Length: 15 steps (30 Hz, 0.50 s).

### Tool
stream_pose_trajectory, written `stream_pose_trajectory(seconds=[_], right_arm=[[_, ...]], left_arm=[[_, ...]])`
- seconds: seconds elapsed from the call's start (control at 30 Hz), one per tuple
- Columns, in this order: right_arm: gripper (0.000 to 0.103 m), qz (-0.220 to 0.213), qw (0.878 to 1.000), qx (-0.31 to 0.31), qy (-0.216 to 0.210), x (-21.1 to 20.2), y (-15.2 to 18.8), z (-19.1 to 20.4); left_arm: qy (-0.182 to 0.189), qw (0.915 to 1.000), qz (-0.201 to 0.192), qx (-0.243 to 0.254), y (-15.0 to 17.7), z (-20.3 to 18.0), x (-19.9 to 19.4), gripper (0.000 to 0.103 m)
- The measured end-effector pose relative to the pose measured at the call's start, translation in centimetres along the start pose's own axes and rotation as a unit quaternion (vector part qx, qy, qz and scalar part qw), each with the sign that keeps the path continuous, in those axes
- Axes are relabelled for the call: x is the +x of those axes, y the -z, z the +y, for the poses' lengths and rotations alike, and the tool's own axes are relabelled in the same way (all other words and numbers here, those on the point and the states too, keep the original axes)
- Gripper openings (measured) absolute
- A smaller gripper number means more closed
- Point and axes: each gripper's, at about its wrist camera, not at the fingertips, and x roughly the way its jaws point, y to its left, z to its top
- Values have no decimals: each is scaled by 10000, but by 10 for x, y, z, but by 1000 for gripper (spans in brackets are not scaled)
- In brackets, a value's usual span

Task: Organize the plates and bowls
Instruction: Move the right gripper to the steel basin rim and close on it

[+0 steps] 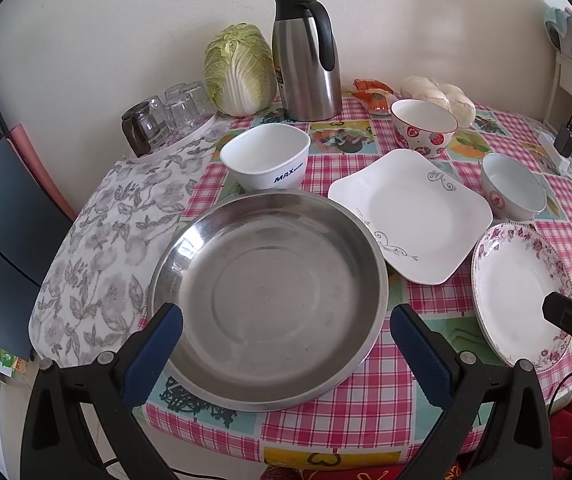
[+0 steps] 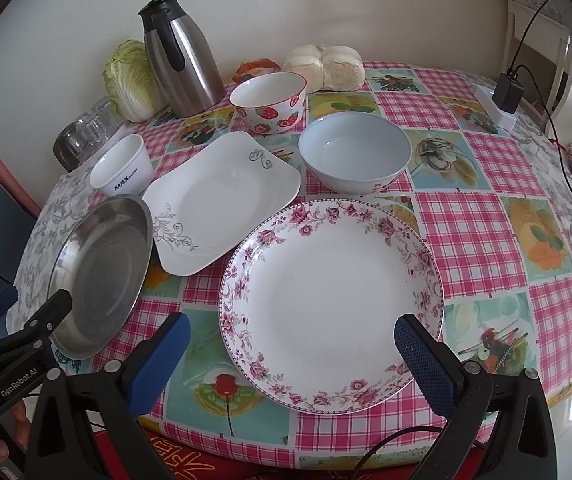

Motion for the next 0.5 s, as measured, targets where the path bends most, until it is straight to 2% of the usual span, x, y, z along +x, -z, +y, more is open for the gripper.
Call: stream_pose_trajectory(seconds=[0.23,0.5], right_arm=[[103,-40,10000,-63,-47,-2,-1,3],[103,-373,9985,-383,119,-11,-18,23]], left_arm=[[191,9993,84,-321,-3,16,3,103],[328,9959,71,-842,-7,51,15,103]])
